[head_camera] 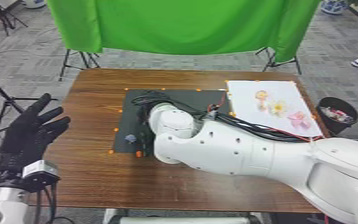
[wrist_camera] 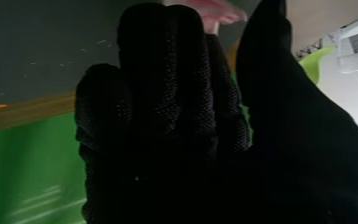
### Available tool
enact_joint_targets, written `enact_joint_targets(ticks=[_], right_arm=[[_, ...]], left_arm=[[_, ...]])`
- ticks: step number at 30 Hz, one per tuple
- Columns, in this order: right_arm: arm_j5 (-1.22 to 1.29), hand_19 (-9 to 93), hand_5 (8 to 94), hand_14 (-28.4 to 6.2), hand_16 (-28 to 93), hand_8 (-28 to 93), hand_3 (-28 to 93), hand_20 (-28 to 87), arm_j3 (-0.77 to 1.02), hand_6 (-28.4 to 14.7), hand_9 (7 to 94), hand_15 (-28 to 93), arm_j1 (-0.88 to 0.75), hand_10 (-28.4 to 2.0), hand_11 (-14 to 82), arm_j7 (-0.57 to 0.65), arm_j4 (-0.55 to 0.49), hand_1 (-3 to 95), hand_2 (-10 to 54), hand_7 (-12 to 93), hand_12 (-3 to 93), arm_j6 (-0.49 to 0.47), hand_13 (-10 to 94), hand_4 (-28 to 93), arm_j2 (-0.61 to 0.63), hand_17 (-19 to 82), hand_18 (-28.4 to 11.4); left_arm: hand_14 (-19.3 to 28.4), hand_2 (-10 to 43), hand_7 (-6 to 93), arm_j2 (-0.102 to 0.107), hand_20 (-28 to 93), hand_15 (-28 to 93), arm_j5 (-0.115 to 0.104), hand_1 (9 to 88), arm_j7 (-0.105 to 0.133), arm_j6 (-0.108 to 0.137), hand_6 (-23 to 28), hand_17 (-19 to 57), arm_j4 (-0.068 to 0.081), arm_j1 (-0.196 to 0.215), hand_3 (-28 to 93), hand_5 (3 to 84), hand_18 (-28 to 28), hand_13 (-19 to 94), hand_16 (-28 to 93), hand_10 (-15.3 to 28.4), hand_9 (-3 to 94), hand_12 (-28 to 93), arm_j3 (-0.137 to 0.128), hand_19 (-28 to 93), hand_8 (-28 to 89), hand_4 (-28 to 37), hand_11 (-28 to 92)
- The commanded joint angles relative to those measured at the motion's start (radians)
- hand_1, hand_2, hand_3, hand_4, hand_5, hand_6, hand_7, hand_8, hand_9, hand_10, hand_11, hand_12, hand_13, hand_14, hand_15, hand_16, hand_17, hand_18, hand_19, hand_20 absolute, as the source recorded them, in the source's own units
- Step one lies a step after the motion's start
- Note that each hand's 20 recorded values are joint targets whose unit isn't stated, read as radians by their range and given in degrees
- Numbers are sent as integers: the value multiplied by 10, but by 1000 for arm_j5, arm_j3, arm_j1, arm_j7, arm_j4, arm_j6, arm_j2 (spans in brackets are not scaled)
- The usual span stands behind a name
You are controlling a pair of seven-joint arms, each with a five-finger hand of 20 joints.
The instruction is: Arrange flowers
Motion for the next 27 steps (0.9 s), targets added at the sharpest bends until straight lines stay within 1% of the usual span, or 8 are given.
enact_joint_targets(ticks=[1,2,8,13,17,18,21,27], right_arm=[[14,932,652,-68,155,-108,733,44,48,-7,816,506,-9,-105,239,19,-3,436,-82,177,165,-71,789,-283,-13,500,-129],[24,932,651,-73,155,-111,732,45,42,-7,813,508,-2,-106,239,19,-1,433,-79,176,165,-77,784,-283,-13,497,-132],[54,932,610,-88,151,-113,743,46,79,-20,782,525,-26,-131,234,15,1,405,-61,156,164,-156,767,-275,-11,483,-144],[45,932,602,-95,148,-109,743,43,92,-17,769,535,-39,-134,236,-10,-13,401,-60,150,164,-170,756,-271,-14,471,-151],[39,932,622,-96,139,-98,762,34,67,-6,771,536,-19,-134,232,-21,-18,399,26,149,158,-114,757,-276,-11,473,-151],[38,932,637,-93,137,-58,750,27,61,-4,777,531,-10,-132,225,-25,-16,427,61,150,157,-115,761,-278,-14,476,-148],[21,932,672,-81,143,-25,724,13,38,-3,796,514,2,-112,208,-22,-15,493,119,139,157,-85,779,-282,-15,491,-134],[-16,932,738,-63,157,20,675,-44,-12,4,855,469,21,-95,195,-3,-15,566,56,160,161,-1,825,-283,-11,542,-104]], left_arm=[[279,64,65,0,-2,553,-6,289,-3,-2,76,-86,3,4,619,320,284,196,-119,188,277,114,1,522,-68,-204,229],[279,64,65,47,-1,553,-40,289,41,25,76,-86,4,18,619,320,284,197,-119,188,277,113,12,522,-68,-204,229],[279,65,66,58,-1,554,-51,290,55,35,76,-86,7,13,618,320,284,197,-119,188,276,114,20,523,-68,-204,229],[279,65,66,-27,-1,554,13,291,-12,-8,75,-86,3,-7,618,319,284,197,-119,187,277,114,1,523,-69,-204,229],[279,65,67,-37,-1,555,22,291,-27,-18,75,-87,4,-13,618,319,284,197,-119,187,277,114,-1,523,-69,-204,229],[279,65,66,-7,-1,555,-2,290,6,3,75,-87,2,3,618,319,284,197,-119,188,276,114,4,523,-69,-204,229],[279,66,66,-11,-1,556,1,290,2,-5,75,-87,5,-1,617,319,284,197,-119,187,276,114,7,523,-69,-204,228],[279,65,66,11,-1,556,-9,289,16,-2,75,-86,8,0,618,319,284,197,-120,188,276,114,13,523,-69,-203,229]])
